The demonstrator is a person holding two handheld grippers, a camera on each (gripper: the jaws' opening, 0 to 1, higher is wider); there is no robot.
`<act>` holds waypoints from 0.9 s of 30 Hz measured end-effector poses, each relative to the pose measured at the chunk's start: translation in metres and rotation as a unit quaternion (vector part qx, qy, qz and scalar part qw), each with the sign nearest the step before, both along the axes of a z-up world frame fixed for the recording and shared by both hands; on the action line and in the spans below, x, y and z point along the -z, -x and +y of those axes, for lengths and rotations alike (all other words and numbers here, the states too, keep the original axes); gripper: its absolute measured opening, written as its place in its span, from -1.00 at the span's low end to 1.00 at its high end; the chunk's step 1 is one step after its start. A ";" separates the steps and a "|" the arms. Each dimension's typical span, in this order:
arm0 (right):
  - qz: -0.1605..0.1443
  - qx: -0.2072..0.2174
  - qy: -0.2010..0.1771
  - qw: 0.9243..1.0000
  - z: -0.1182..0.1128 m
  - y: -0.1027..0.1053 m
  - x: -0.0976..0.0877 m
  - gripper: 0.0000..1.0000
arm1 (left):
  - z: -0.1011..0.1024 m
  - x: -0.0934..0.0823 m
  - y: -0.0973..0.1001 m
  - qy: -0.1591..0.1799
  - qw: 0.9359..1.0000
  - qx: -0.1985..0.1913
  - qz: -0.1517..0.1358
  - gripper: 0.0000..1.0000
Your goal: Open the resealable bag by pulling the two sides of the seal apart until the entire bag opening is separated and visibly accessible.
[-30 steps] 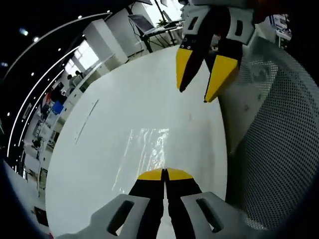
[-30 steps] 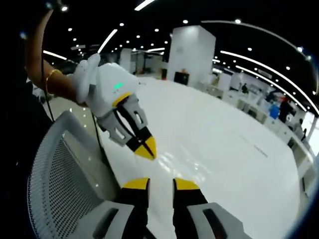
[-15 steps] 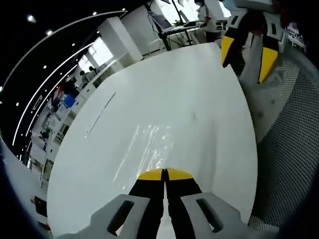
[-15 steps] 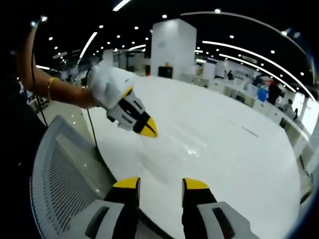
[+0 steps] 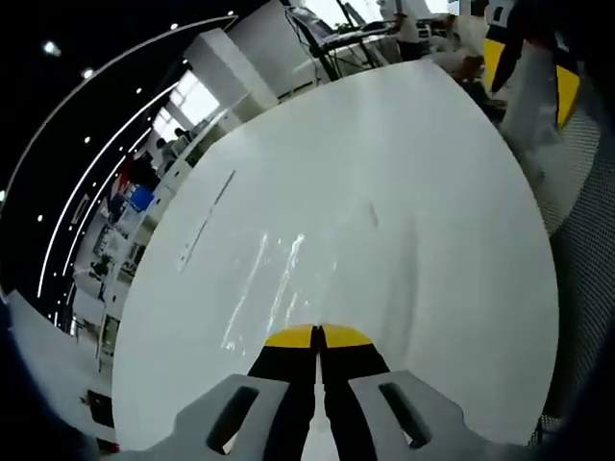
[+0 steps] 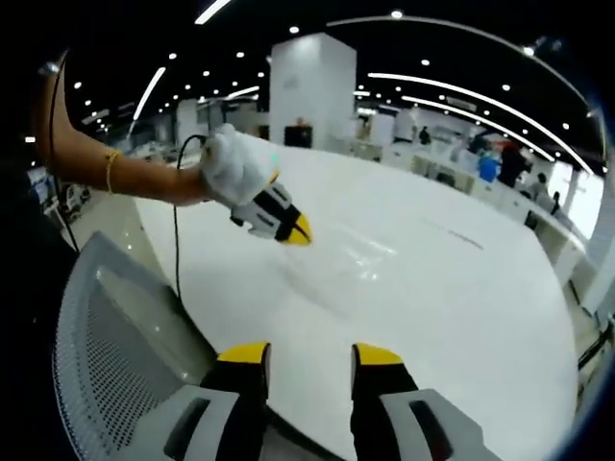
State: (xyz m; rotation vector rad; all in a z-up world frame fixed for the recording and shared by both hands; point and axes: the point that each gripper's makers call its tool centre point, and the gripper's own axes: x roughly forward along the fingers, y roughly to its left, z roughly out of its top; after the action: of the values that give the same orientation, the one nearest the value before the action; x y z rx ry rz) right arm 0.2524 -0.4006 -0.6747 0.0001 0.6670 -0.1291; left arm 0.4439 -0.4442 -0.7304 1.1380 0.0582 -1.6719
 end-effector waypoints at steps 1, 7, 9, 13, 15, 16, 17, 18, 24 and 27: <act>0.002 0.000 0.003 1.000 -0.001 0.001 0.000 -0.39 | -0.002 0.003 -0.002 -0.007 1.000 0.003 -0.007 -1.00; 0.000 0.014 -0.012 1.000 -0.003 0.005 0.003 -0.33 | -0.016 0.009 -0.007 -0.015 1.000 0.004 -0.009 -0.99; -0.003 0.022 -0.018 1.000 -0.004 0.006 0.003 -0.28 | -0.018 0.009 -0.008 -0.014 1.000 0.002 -0.001 -0.95; -0.008 0.034 -0.029 0.999 -0.006 0.007 0.003 -0.18 | -0.022 0.009 -0.009 -0.010 1.000 -0.007 0.013 -0.91; -0.008 0.036 -0.030 0.999 -0.006 0.007 0.004 -0.17 | -0.024 0.008 -0.008 -0.007 1.000 -0.010 0.022 -0.87; -0.007 0.037 -0.030 0.999 -0.007 0.007 0.004 -0.16 | -0.026 0.007 -0.008 0.000 0.999 -0.016 0.033 -0.87; -0.007 0.037 -0.030 0.999 -0.007 0.007 0.004 -0.16 | -0.027 0.007 -0.009 0.004 0.999 -0.019 0.039 -0.87; -0.007 0.037 -0.030 0.999 -0.007 0.007 0.003 -0.16 | -0.027 0.006 -0.008 0.003 0.999 -0.021 0.041 -0.87; -0.006 0.040 -0.030 0.999 -0.009 0.007 0.004 -0.16 | -0.022 0.005 -0.004 0.000 0.998 -0.024 0.054 -0.83; -0.007 0.039 -0.031 0.999 -0.008 0.006 0.004 -0.16 | -0.011 0.004 0.004 -0.003 0.995 -0.036 0.096 -0.72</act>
State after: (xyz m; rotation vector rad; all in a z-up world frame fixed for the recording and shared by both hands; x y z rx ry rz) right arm 0.2468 -0.4083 -0.6790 0.0873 0.6576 -0.1838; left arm 0.4396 -0.4555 -0.7341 0.9653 0.2242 -1.7137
